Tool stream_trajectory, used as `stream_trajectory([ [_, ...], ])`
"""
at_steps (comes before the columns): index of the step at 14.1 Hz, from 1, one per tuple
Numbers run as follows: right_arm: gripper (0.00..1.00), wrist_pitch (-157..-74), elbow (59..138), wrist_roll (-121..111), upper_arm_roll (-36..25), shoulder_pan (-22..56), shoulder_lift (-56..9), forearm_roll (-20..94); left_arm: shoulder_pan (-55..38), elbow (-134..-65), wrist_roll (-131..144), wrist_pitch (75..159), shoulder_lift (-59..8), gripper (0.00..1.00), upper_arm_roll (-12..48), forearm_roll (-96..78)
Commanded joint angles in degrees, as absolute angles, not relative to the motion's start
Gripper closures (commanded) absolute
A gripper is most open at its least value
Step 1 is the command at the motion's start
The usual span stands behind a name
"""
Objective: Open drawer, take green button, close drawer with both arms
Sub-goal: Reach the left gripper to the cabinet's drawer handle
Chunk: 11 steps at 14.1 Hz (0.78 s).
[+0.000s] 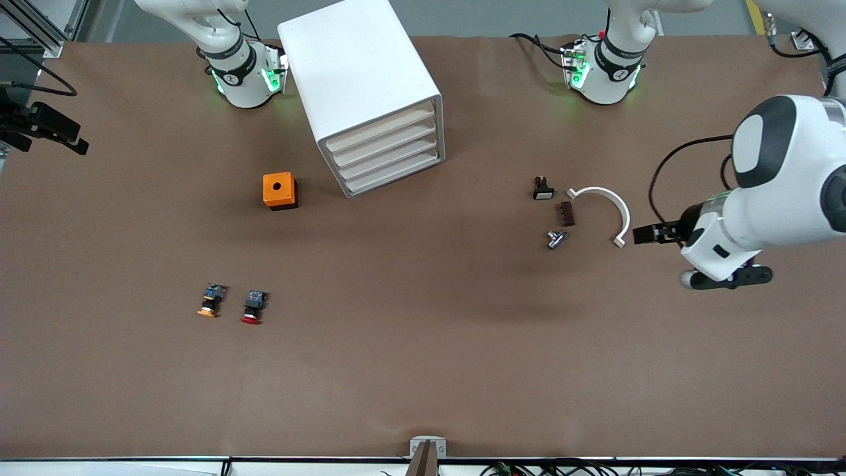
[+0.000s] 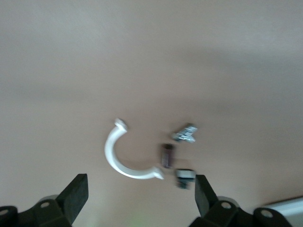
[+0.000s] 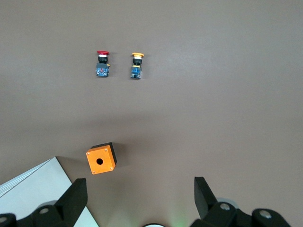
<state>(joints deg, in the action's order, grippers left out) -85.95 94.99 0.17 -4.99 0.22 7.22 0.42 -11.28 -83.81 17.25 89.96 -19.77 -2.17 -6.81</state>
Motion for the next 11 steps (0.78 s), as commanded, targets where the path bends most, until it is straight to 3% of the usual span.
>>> stream_trajectory([
  [1,0.00,-85.78,95.19,0.88,-4.66,-0.09,8.00,0.18,-14.05,-77.53,29.48,86.40,-23.81,0.01,-2.20,-11.23],
  [11,0.00,-85.69,95.27,0.88,-4.66,-0.09,7.91,0.18,-23.28,-70.75,85.03,86.57,-40.59,0.01,-1.85,-36.53],
])
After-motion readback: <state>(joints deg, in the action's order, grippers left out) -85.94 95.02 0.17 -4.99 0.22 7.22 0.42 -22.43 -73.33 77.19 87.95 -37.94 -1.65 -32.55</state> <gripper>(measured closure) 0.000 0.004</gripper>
